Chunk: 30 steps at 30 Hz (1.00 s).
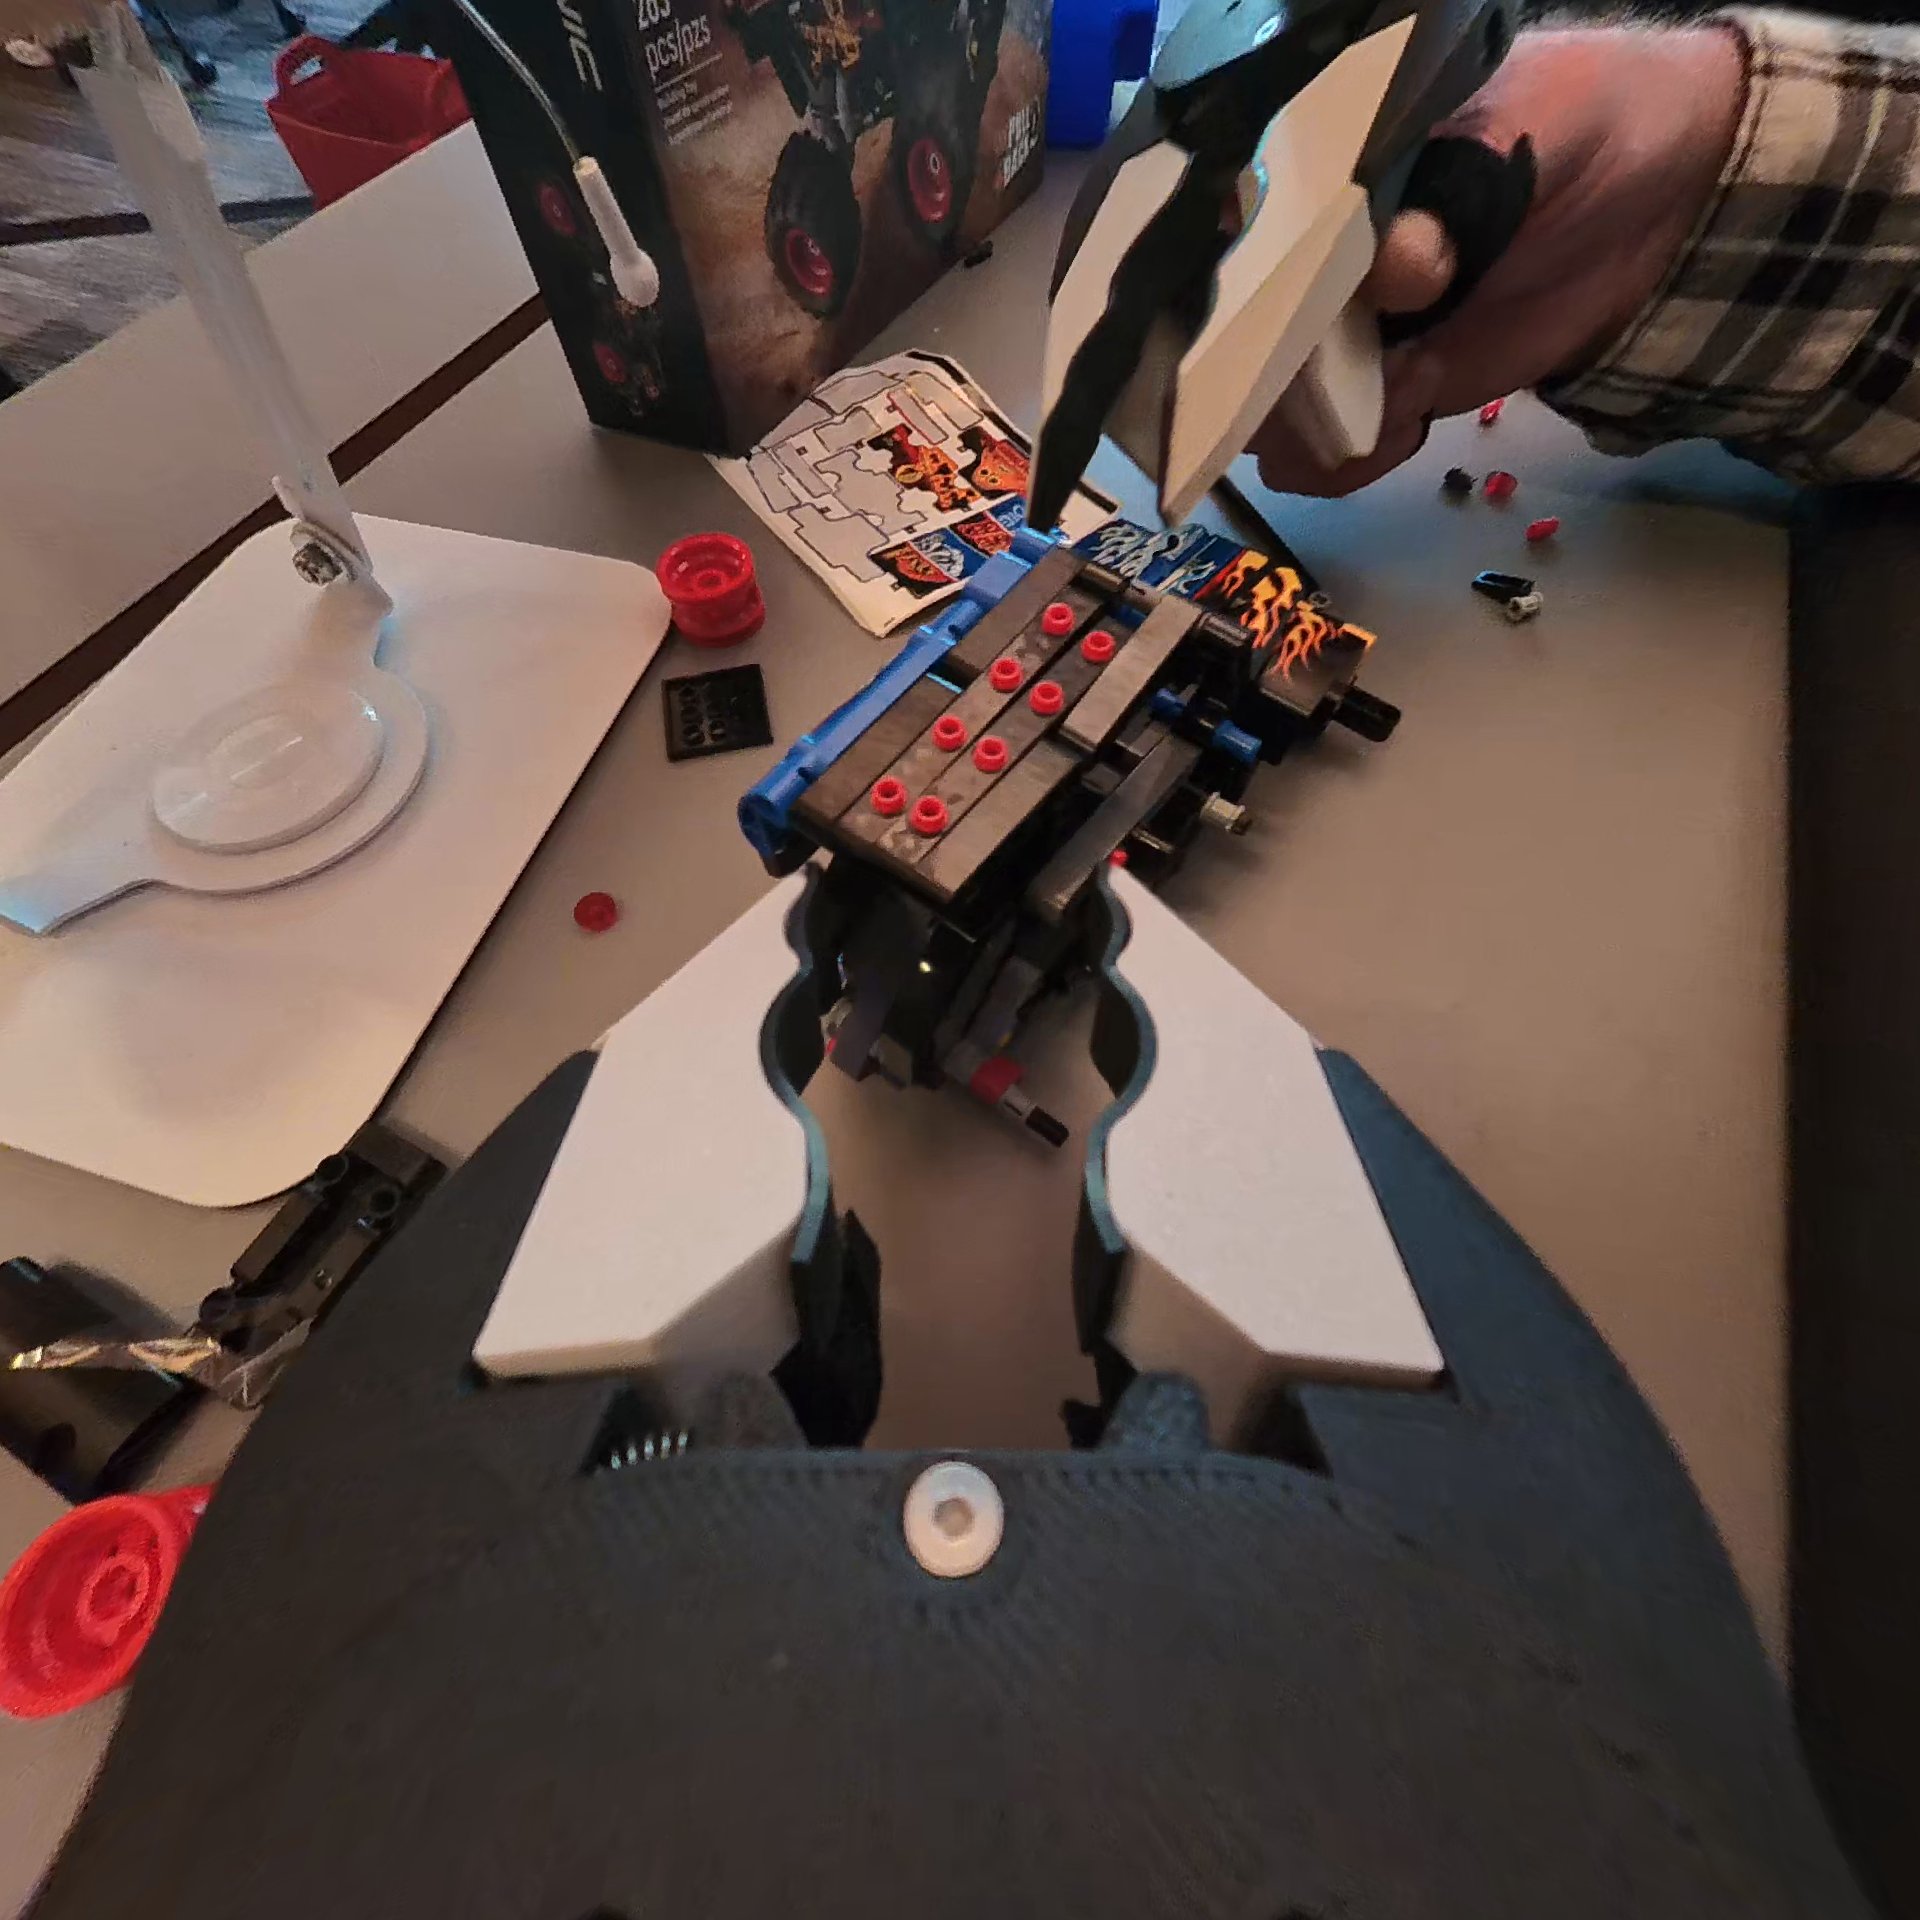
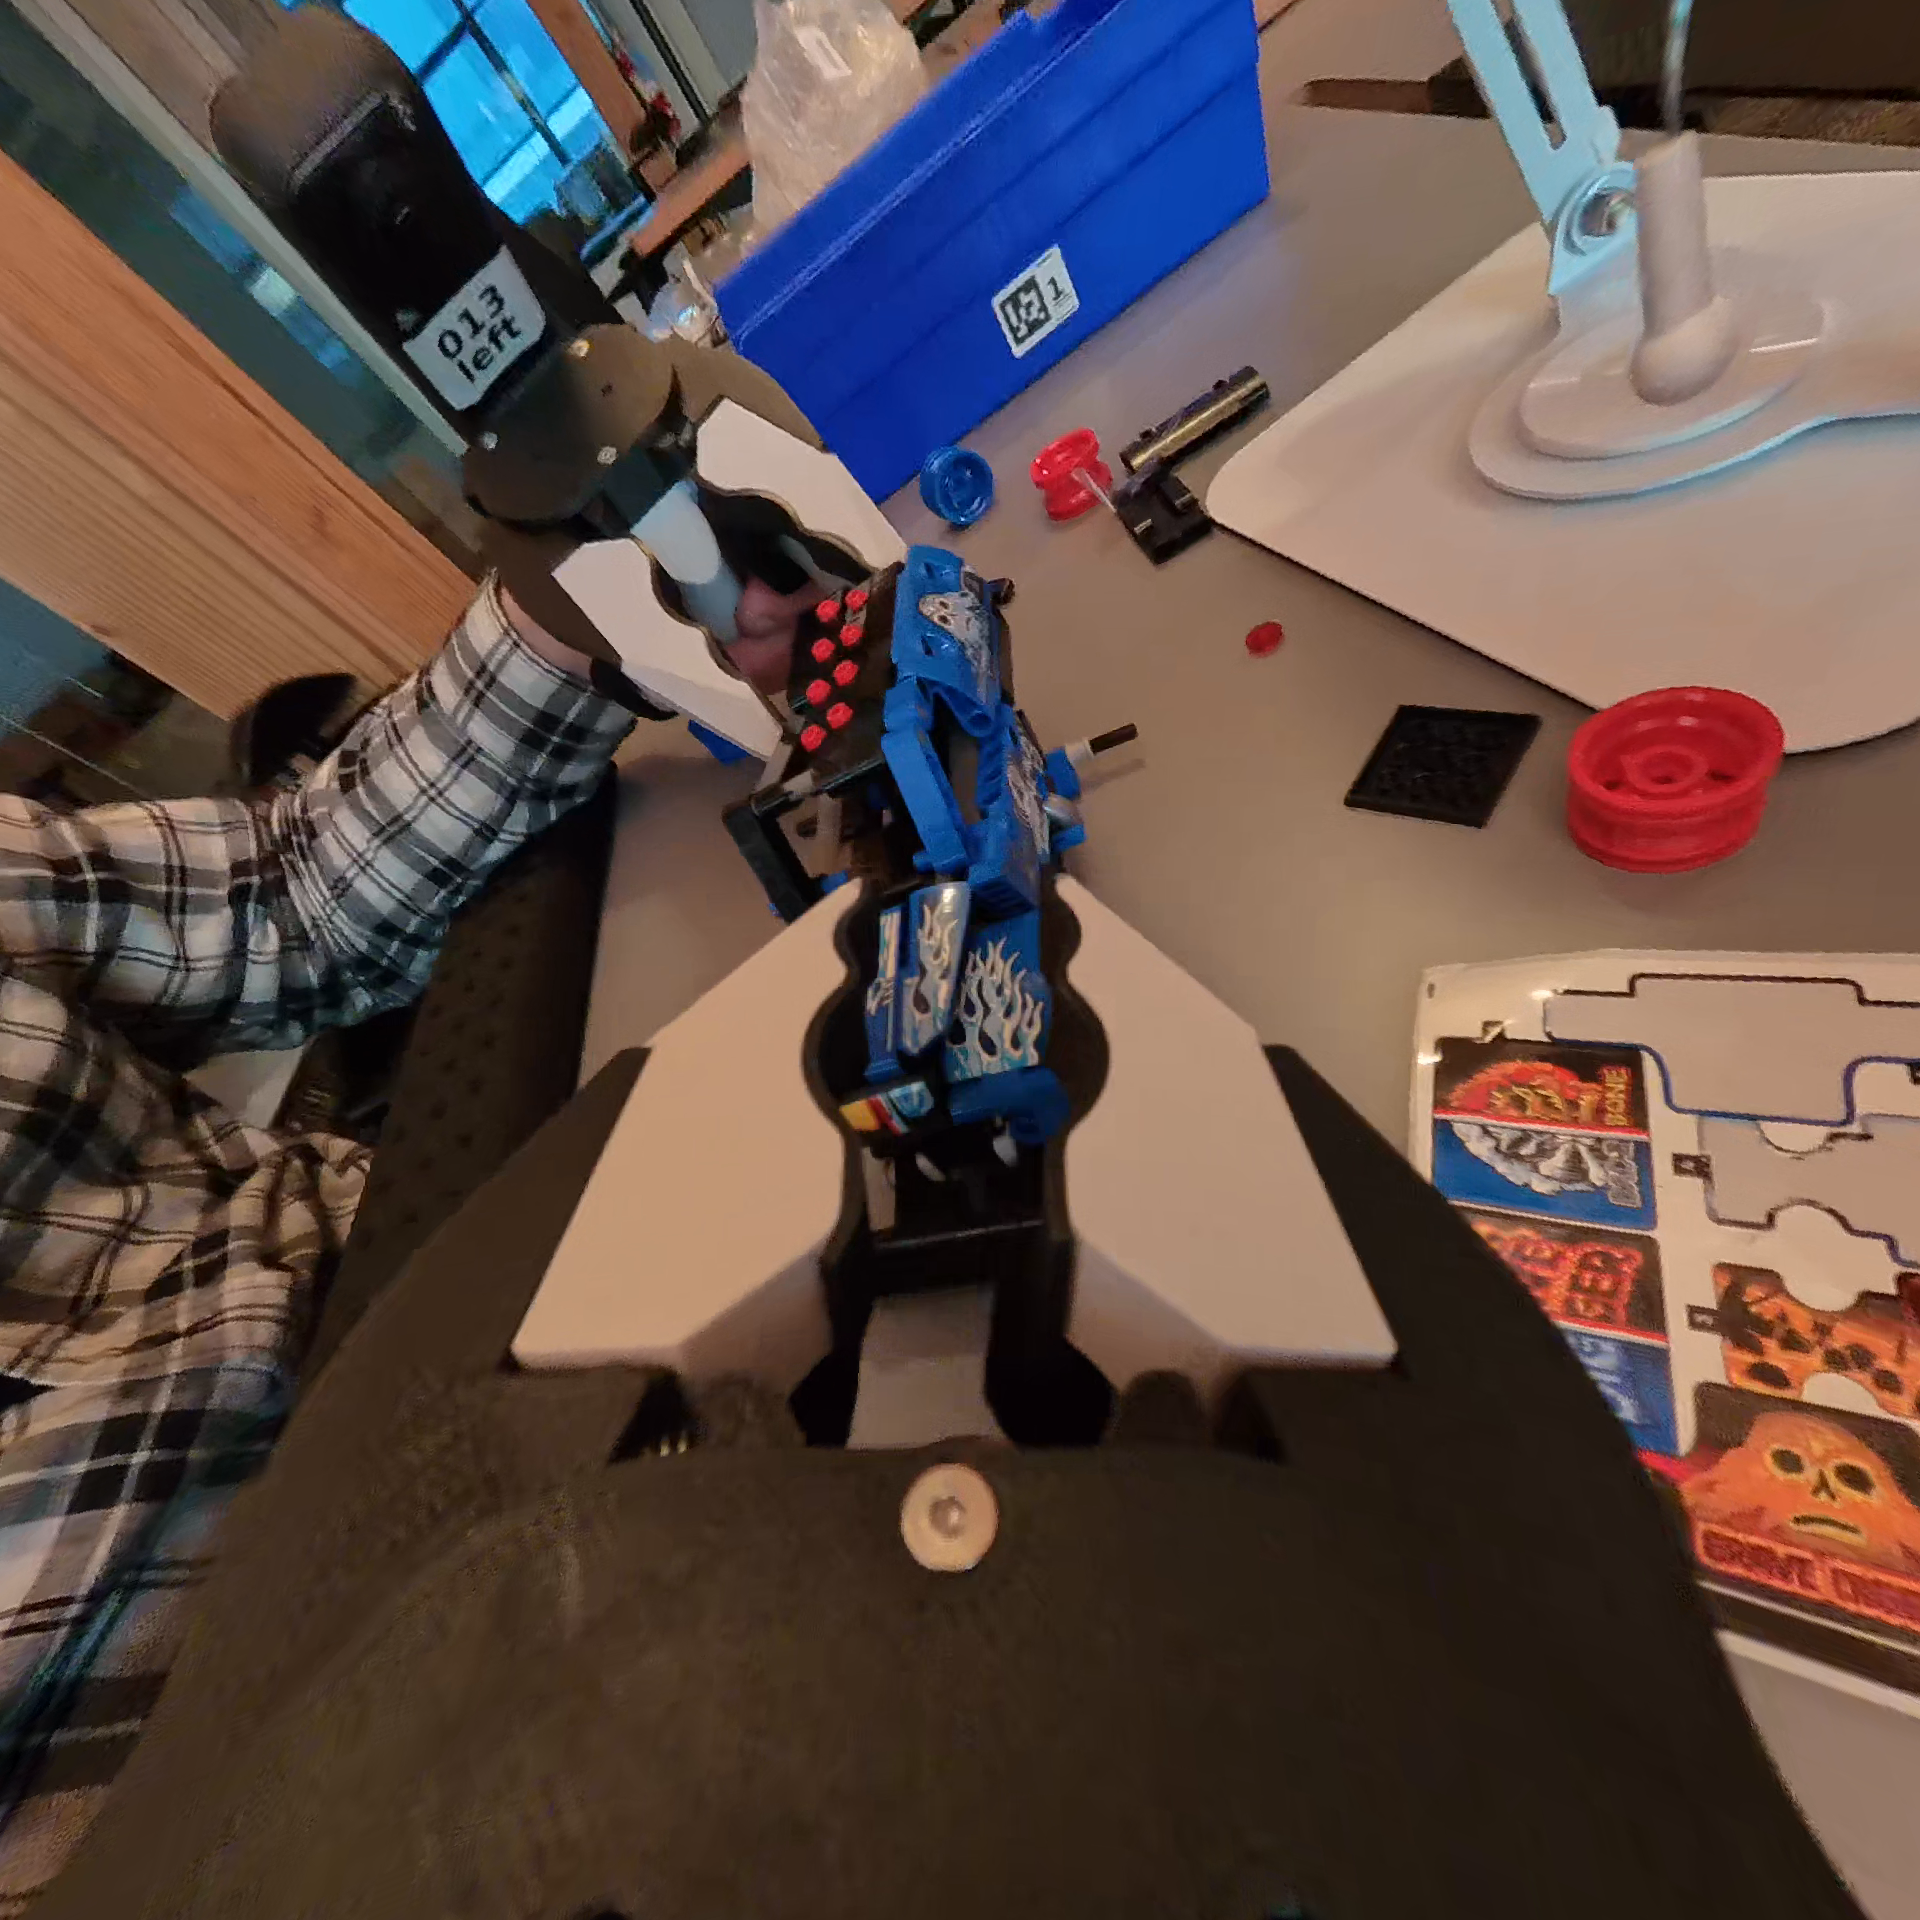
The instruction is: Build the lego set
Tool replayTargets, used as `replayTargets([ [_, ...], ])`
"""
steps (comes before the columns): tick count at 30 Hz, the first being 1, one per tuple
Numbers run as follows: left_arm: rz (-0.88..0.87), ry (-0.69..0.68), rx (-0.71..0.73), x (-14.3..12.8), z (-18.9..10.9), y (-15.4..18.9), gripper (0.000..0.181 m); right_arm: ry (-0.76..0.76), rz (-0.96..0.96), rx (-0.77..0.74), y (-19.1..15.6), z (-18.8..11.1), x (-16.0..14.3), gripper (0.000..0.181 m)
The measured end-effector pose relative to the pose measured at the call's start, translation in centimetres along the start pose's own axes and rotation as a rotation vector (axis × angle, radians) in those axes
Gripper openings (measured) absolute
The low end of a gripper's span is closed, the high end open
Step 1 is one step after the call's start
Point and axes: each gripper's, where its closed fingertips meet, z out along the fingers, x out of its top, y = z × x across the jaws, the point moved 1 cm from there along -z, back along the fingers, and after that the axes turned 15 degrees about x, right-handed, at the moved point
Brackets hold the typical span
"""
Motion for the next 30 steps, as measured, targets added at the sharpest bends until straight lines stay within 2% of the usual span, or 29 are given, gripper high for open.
replayTargets([
  [2,0.003,-0.006,0.001,-0.1,0.0,0.0,0.048,-0.020,-0.017,-0.004,-0.3,0.2,-0.1,0.031],
  [5,-0.002,-0.006,0.002,-0.2,0.0,-0.1,0.049,-0.126,-0.094,-0.067,-0.4,0.3,-0.8,0.036],
  [12,0.000,-0.008,0.000,-0.2,0.1,-0.1,0.049,-0.350,-0.257,-0.210,-0.8,1.0,-2.3,0.062],
  [22,-0.004,-0.007,0.012,-0.1,0.2,-0.1,0.048,-0.392,-0.337,-0.298,-0.8,1.2,-1.9,0.056],
  [26,-0.005,-0.007,0.018,-0.1,0.2,-0.2,0.047,-0.422,-0.383,-0.325,-1.0,1.1,-1.8,0.043],
  [30,-0.004,-0.006,0.018,0.0,0.3,-0.2,0.047,-0.381,-0.325,-0.280,-1.0,1.1,-2.0,0.044],
])
